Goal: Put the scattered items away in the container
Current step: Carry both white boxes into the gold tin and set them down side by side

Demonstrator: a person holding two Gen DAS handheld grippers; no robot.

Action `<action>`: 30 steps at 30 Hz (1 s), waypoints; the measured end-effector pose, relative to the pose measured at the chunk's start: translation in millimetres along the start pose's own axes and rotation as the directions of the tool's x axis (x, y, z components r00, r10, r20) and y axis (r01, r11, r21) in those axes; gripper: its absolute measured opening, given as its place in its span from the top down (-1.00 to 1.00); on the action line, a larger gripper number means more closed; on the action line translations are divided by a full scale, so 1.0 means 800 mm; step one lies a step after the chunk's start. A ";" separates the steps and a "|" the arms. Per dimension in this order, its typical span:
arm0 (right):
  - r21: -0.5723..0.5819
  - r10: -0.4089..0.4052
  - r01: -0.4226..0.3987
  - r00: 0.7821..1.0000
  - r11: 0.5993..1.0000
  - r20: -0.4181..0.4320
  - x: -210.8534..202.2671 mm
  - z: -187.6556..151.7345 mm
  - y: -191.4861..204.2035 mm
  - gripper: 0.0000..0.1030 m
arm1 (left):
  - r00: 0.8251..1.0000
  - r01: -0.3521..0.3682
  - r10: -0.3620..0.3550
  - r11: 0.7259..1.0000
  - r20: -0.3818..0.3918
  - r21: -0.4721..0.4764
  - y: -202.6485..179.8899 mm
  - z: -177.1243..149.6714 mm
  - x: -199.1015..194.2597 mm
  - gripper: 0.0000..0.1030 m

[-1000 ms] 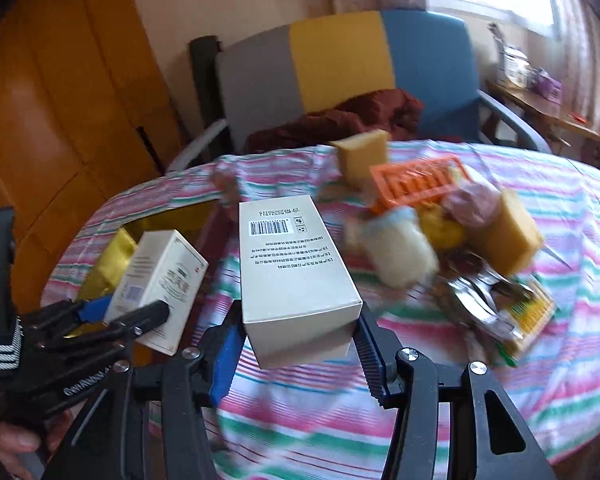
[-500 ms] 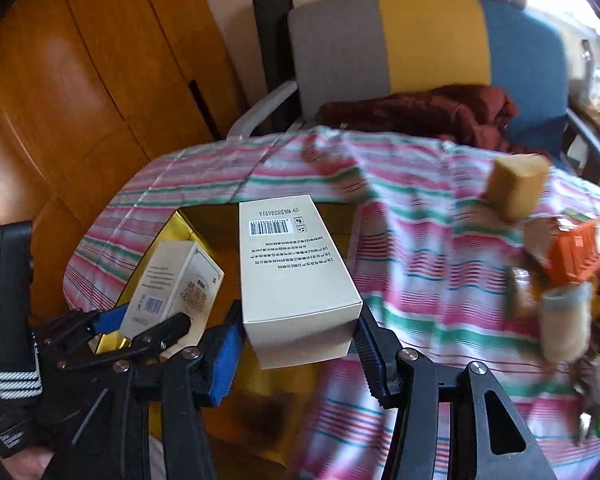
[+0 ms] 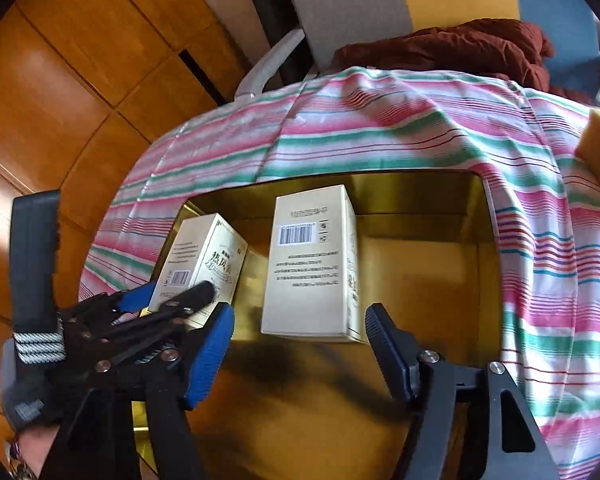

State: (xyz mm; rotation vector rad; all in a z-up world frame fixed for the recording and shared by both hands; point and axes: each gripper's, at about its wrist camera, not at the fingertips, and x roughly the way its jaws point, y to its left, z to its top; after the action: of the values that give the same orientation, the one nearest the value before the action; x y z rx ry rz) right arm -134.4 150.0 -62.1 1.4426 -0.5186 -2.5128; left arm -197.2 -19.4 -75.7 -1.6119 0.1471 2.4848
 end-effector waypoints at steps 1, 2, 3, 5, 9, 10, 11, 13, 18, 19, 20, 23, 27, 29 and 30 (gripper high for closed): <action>0.008 0.000 0.000 1.000 1.000 0.010 -0.003 0.000 -0.005 -0.34 | 1.000 0.005 -0.005 1.000 0.008 -0.004 0.002 -0.001 -0.006 -0.01; 0.019 -0.003 0.003 1.000 1.000 0.015 -0.005 0.000 -0.009 -0.34 | 1.000 0.008 -0.008 1.000 0.017 -0.002 0.003 -0.002 -0.013 0.00; 0.028 -0.004 0.004 1.000 1.000 0.014 -0.004 0.002 -0.010 -0.33 | 1.000 0.008 -0.008 1.000 0.028 0.002 0.005 -0.002 -0.019 0.00; 0.037 0.003 -0.003 1.000 0.999 0.000 0.006 0.011 -0.012 -0.19 | 0.998 -0.024 0.024 1.000 0.061 0.005 0.009 -0.004 -0.026 0.00; 0.031 0.030 -0.028 0.998 0.999 -0.059 0.037 0.026 -0.004 0.17 | 0.994 -0.082 0.081 0.997 0.069 0.003 0.018 -0.007 -0.022 0.21; 0.036 0.047 -0.045 0.997 0.998 -0.068 0.043 0.026 -0.002 0.19 | 0.995 -0.068 0.067 0.998 0.076 0.003 0.019 -0.007 -0.022 0.31; 0.036 0.062 -0.060 0.996 0.998 -0.068 0.048 0.027 0.001 0.21 | 0.995 -0.064 0.064 0.998 0.078 0.005 0.020 -0.007 -0.021 0.37; 0.010 0.077 -0.077 0.995 0.997 -0.064 0.055 0.030 0.013 0.22 | 0.993 -0.076 0.074 0.997 0.092 0.020 0.019 -0.004 -0.020 0.42; 0.056 0.167 -0.163 0.982 0.985 -0.087 0.076 0.029 0.030 0.29 | 0.978 -0.145 0.140 0.989 0.155 0.024 0.018 0.014 -0.006 0.45; 0.077 0.187 -0.181 0.978 0.981 -0.090 0.079 0.028 0.030 0.29 | 0.976 -0.145 0.141 0.989 0.164 0.015 0.020 0.017 -0.004 0.45; 0.093 0.210 -0.201 0.973 0.975 -0.095 0.081 0.026 0.030 0.28 | 0.977 -0.134 0.131 0.991 0.167 0.007 0.023 0.019 -0.003 0.48; 0.124 0.224 -0.213 0.971 0.969 -0.088 0.072 0.018 0.025 0.25 | 0.986 -0.076 0.081 0.996 0.147 -0.038 0.034 0.013 -0.014 0.49; 0.138 0.207 -0.200 0.978 0.970 -0.038 0.047 0.013 0.012 0.25 | 0.983 -0.049 0.054 0.998 0.178 -0.036 0.036 -0.015 -0.050 0.49; 0.093 0.134 -0.129 0.989 0.987 -0.054 0.045 0.011 0.015 0.25 | 0.986 -0.054 0.054 0.999 0.159 -0.008 0.030 -0.027 -0.055 0.49; 0.084 0.121 -0.116 0.991 0.990 -0.059 0.045 0.013 0.016 0.25 | 0.988 -0.060 0.058 0.998 0.142 0.009 0.027 -0.032 -0.054 0.49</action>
State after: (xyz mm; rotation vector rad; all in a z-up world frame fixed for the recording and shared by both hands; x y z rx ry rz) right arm -161.4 128.0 -81.0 1.4683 -0.6799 -2.3710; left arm -161.6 -48.8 -46.9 -1.4403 0.1936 2.6261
